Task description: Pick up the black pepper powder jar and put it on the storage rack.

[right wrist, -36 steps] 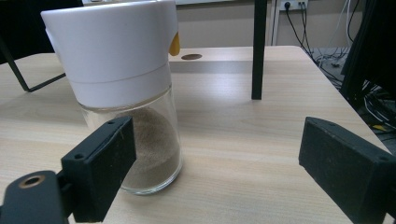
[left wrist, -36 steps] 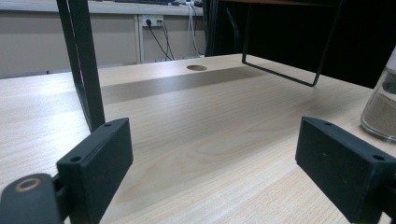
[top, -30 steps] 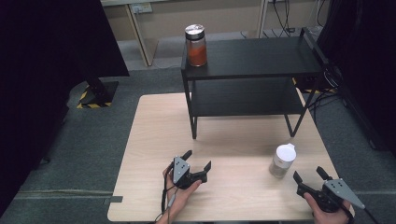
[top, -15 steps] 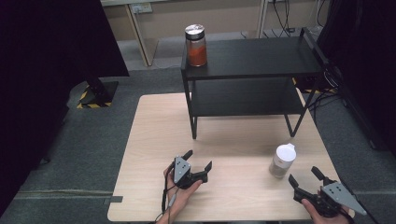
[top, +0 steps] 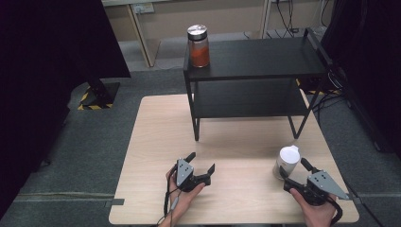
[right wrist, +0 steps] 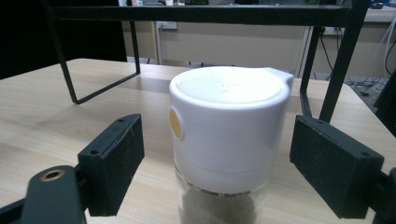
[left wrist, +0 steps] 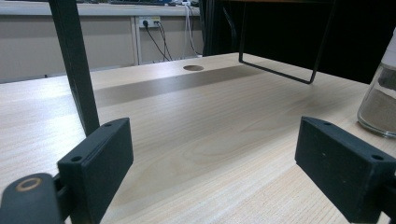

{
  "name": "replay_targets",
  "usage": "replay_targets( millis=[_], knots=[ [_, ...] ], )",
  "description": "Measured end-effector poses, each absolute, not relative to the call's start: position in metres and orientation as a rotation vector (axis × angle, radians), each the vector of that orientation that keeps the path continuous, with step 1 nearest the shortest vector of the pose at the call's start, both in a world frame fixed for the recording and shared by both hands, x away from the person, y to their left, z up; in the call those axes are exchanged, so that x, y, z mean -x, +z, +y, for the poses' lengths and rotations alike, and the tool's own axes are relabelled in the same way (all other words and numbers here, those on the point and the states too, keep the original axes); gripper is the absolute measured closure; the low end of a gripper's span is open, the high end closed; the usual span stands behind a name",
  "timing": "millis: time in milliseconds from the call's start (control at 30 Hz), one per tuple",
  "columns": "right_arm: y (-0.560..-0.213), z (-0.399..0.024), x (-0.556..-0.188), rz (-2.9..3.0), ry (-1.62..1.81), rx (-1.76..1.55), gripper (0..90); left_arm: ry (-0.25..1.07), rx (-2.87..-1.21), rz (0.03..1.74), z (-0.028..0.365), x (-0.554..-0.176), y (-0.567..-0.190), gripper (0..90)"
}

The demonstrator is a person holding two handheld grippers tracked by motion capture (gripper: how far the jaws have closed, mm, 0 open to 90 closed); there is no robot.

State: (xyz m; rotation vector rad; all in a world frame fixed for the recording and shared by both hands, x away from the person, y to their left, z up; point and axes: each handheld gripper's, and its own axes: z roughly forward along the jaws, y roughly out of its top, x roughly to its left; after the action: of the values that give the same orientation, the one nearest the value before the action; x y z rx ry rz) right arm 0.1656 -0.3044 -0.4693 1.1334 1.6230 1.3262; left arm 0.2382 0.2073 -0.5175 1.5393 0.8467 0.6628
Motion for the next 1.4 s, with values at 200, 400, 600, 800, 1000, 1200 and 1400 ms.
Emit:
replay_targets(
  millis=[200,400,600,800,1000,1200,1400],
  knots=[
    [-0.470,-0.286,-0.170,1.587,1.278,-1.167,21.5,0.665,-1.535,0.846,0.208,-0.238,-0.518,10.9],
    [-0.472,-0.271,-0.174,1.549,1.213,-1.195,26.6,0.666,-1.539,0.843,0.207,-0.238,-0.518,11.0],
    [-0.475,-0.262,-0.178,1.531,1.183,-1.206,29.5,0.666,-1.536,0.843,0.208,-0.238,-0.518,11.1],
    [-0.473,-0.258,-0.179,1.529,1.179,-1.228,30.4,0.668,-1.537,0.841,0.208,-0.238,-0.518,11.3],
    [-0.476,-0.259,-0.178,1.521,1.190,-1.223,30.6,0.670,-1.540,0.839,0.207,-0.238,-0.518,11.4],
    [-0.473,-0.259,-0.177,1.516,1.207,-1.210,30.7,0.671,-1.540,0.838,0.207,-0.237,-0.518,11.4],
    [-0.461,-0.260,-0.169,1.463,1.258,-1.174,30.7,0.667,-1.537,0.842,0.208,-0.238,-0.518,11.5]
  ],
)
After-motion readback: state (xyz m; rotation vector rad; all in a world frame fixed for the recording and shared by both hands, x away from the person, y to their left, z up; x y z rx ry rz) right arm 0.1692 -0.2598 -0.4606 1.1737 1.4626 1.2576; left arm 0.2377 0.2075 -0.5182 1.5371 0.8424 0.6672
